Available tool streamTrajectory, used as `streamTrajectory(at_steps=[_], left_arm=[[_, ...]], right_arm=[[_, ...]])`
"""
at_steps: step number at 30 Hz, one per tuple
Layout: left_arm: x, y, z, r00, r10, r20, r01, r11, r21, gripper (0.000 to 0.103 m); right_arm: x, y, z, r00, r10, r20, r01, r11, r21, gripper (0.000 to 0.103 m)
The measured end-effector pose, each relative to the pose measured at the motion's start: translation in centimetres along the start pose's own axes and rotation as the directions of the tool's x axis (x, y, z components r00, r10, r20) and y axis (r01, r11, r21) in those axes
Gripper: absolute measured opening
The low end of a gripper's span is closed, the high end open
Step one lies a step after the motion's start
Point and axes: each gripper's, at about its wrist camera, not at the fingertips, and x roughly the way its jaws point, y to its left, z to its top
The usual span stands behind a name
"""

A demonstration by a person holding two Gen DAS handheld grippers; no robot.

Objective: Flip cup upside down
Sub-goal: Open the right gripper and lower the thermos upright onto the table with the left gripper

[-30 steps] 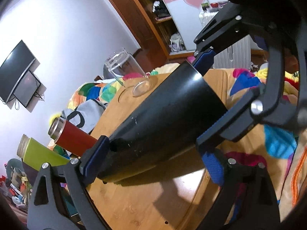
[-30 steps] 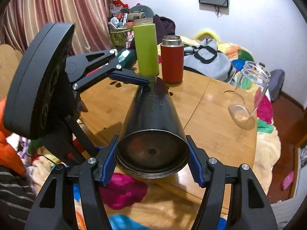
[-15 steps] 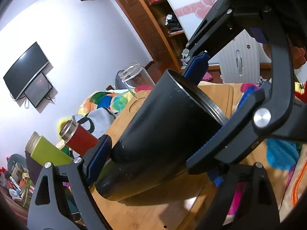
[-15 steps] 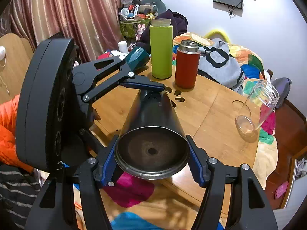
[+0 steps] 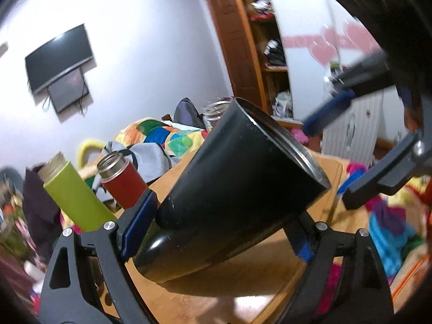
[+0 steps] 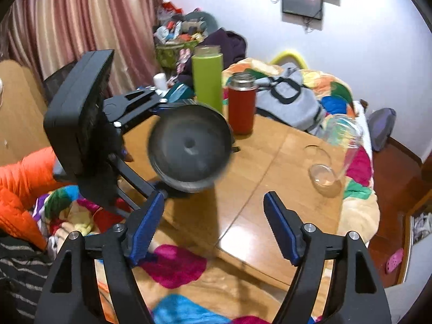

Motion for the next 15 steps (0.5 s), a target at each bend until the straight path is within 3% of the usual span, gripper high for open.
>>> streamTrajectory(at_steps=[6, 15], left_arm=[[-0.8, 3.5, 0.7, 0.999, -0.051, 0.020, 0.054, 0.980, -0.194, 0.087], [-1.9, 8.5, 0.4, 0.989, -0.137, 0.049, 0.144, 0.874, -0.464, 0.087]], right_arm=[[0.2, -0.7, -0.1, 0.999, -0.033, 0.031, 0.032, 0.999, 0.039, 0.073], [2.2, -0.2, 0.6, 0.995, -0.060, 0.085, 0.055, 0.997, 0.057, 0.073]])
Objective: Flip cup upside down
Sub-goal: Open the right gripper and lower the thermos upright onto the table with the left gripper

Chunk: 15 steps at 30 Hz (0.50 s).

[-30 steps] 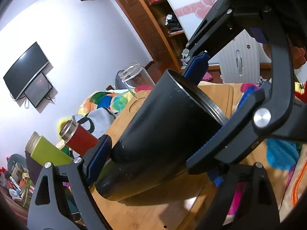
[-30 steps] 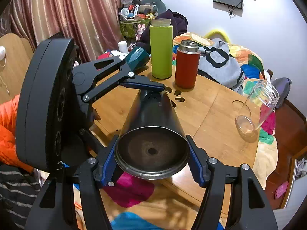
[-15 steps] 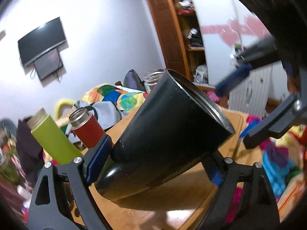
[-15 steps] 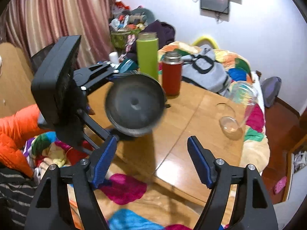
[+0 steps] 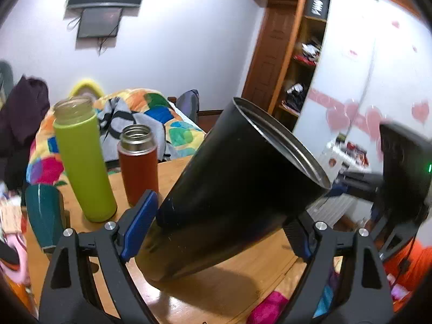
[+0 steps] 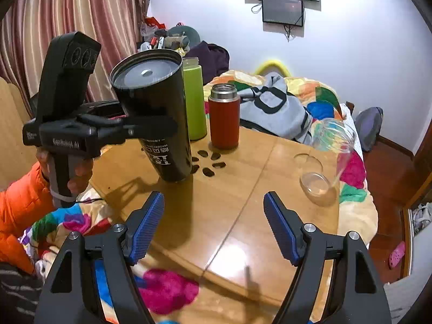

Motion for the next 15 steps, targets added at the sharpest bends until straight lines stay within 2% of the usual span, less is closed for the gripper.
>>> streamTrajectory(at_steps=[5, 10, 15], left_arm=[[-0.7, 2.4, 0.3, 1.000, 0.027, -0.001, -0.027, 0.998, -0.057, 0.079], [-0.7, 2.9, 0.1, 0.996, 0.090, -0.018, -0.090, 0.995, -0.029, 0.072], [-0.3, 3.4, -0.1, 0.994, 0.108, -0.023, -0.109, 0.994, -0.026, 0.069]], right_arm=[[1.3, 0.7, 0.3, 1.000, 0.005, 0.026, -0.005, 1.000, 0.001, 0.073], [2.4, 1.3, 0.6, 0.999, 0.021, 0.042, -0.021, 1.000, 0.000, 0.073], [3.1, 1.7, 0.7, 0.998, 0.033, 0.052, -0.033, 0.999, 0.000, 0.073]])
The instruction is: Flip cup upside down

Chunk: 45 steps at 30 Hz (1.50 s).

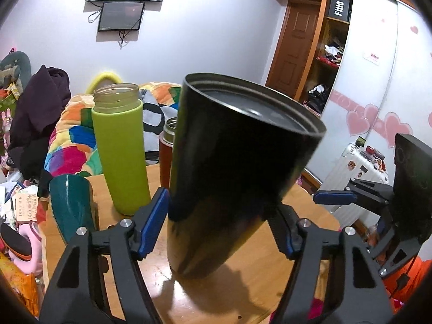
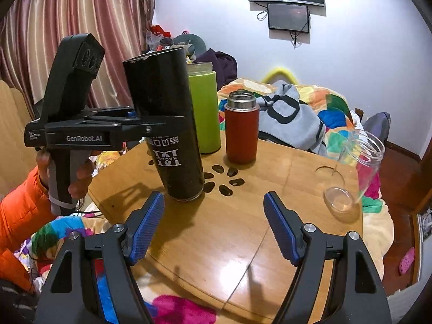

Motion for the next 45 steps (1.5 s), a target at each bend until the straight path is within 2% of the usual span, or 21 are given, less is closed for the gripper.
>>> streamTrajectory(at_steps=[3, 12, 15, 17, 23, 25, 28, 31, 34, 36, 38, 42, 45], left_arm=[[0.3, 0.4, 0.0, 1.000, 0.028, -0.008, -0.028, 1.000, 0.000, 0.067], [-0.2, -1.1, -0.9, 0.997, 0.071, -0.004, -0.071, 0.994, 0.088, 0.067], [-0.6, -1.1, -1.1, 0.998, 0.061, -0.011, -0.059, 0.995, 0.081, 0.077], [-1.0, -1.3, -1.4, 0.997, 0.076, -0.006, -0.076, 0.993, 0.089, 0.089], [-2.5, -2.3, -2.7, 0.994, 0.108, 0.030, -0.111, 0.984, 0.139, 0.094], [-3.3, -2.5, -3.1, 0.990, 0.129, 0.055, -0.135, 0.980, 0.145, 0.094], [-4.9, -2.7, -3.8, 0.981, 0.164, 0.105, -0.177, 0.976, 0.127, 0.101], [-6.4, -3.0, -4.6, 0.966, 0.203, 0.160, -0.222, 0.969, 0.107, 0.102], [-8.0, -2.8, -5.5, 0.945, 0.241, 0.221, -0.254, 0.967, 0.032, 0.103], [-8.5, -2.6, -5.9, 0.938, 0.252, 0.236, -0.255, 0.967, -0.020, 0.103], [-8.9, -2.5, -6.4, 0.924, 0.285, 0.255, -0.280, 0.958, -0.056, 0.103], [-9.5, -2.5, -7.2, 0.889, 0.363, 0.280, -0.350, 0.932, -0.097, 0.103], [-9.8, -2.5, -7.6, 0.878, 0.382, 0.289, -0.366, 0.924, -0.107, 0.103]], right_arm=[[0.3, 0.1, 0.1, 1.000, -0.001, 0.012, 0.001, 1.000, 0.000, 0.073], [1.1, 0.4, 0.2, 1.000, -0.003, 0.021, 0.003, 1.000, 0.007, 0.073], [1.2, 0.3, 0.3, 1.000, -0.003, 0.024, 0.003, 1.000, 0.011, 0.073], [1.2, 0.3, 0.3, 1.000, -0.004, 0.027, 0.004, 1.000, 0.013, 0.073], [0.9, 0.7, 0.1, 0.999, -0.026, 0.045, 0.025, 1.000, 0.010, 0.073], [0.6, 0.8, 0.0, 0.998, -0.037, 0.057, 0.036, 0.999, 0.007, 0.077], [-0.2, 1.1, -0.1, 0.993, -0.067, 0.095, 0.067, 0.998, 0.005, 0.082], [-1.1, 1.3, -0.1, 0.989, -0.085, 0.125, 0.084, 0.996, 0.013, 0.084], [-1.9, 1.4, -0.3, 0.978, -0.124, 0.165, 0.121, 0.992, 0.034, 0.094], [-2.4, 1.7, -0.5, 0.968, -0.158, 0.193, 0.154, 0.987, 0.040, 0.097], [-3.0, 2.1, -0.7, 0.955, -0.195, 0.222, 0.188, 0.981, 0.054, 0.102], [-4.1, 3.1, -1.3, 0.932, -0.243, 0.269, 0.229, 0.970, 0.081, 0.103], [-4.5, 3.9, -1.6, 0.927, -0.250, 0.281, 0.235, 0.968, 0.087, 0.103]])
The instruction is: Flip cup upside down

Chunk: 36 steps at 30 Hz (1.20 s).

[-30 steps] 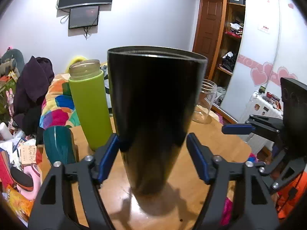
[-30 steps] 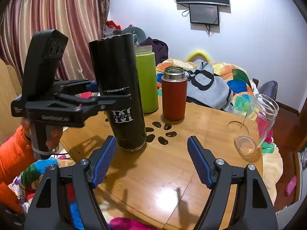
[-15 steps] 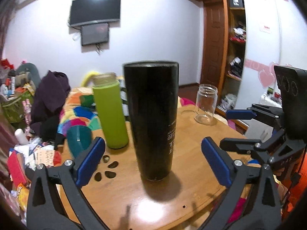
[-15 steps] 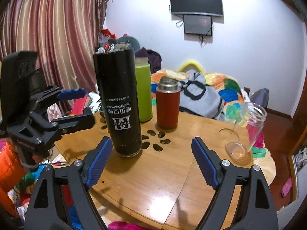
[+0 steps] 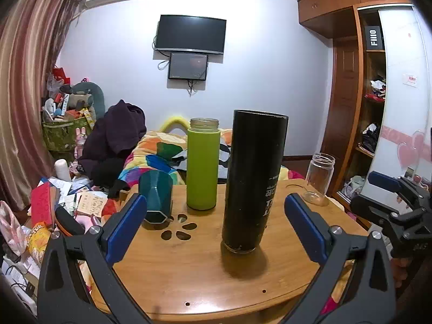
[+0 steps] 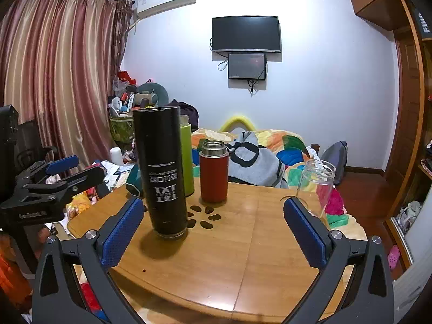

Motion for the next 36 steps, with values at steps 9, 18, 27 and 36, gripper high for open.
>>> streamTrajectory(at_steps=[9, 18, 27, 36], left_arm=[[-0.8, -0.2, -0.7, 1.000, -0.003, -0.005, 0.003, 1.000, -0.016, 0.103], [-0.9, -1.0, -0.8, 1.000, -0.015, -0.007, 0.015, 1.000, 0.001, 0.103], [-1.1, -1.4, -0.9, 1.000, -0.023, -0.004, 0.023, 1.000, 0.015, 0.103], [-1.1, -1.6, -0.9, 1.000, -0.027, -0.003, 0.027, 0.999, 0.017, 0.103]], right_arm=[[-0.4, 0.7, -0.8, 1.000, -0.004, 0.001, 0.004, 0.999, 0.033, 0.103], [-0.7, 0.5, -1.0, 1.000, 0.000, -0.009, 0.000, 0.998, 0.059, 0.103], [-0.8, 0.3, -0.9, 1.000, -0.001, -0.005, 0.001, 0.998, 0.063, 0.103], [-1.0, 0.3, -0.9, 1.000, 0.001, -0.005, 0.000, 0.998, 0.065, 0.103]])
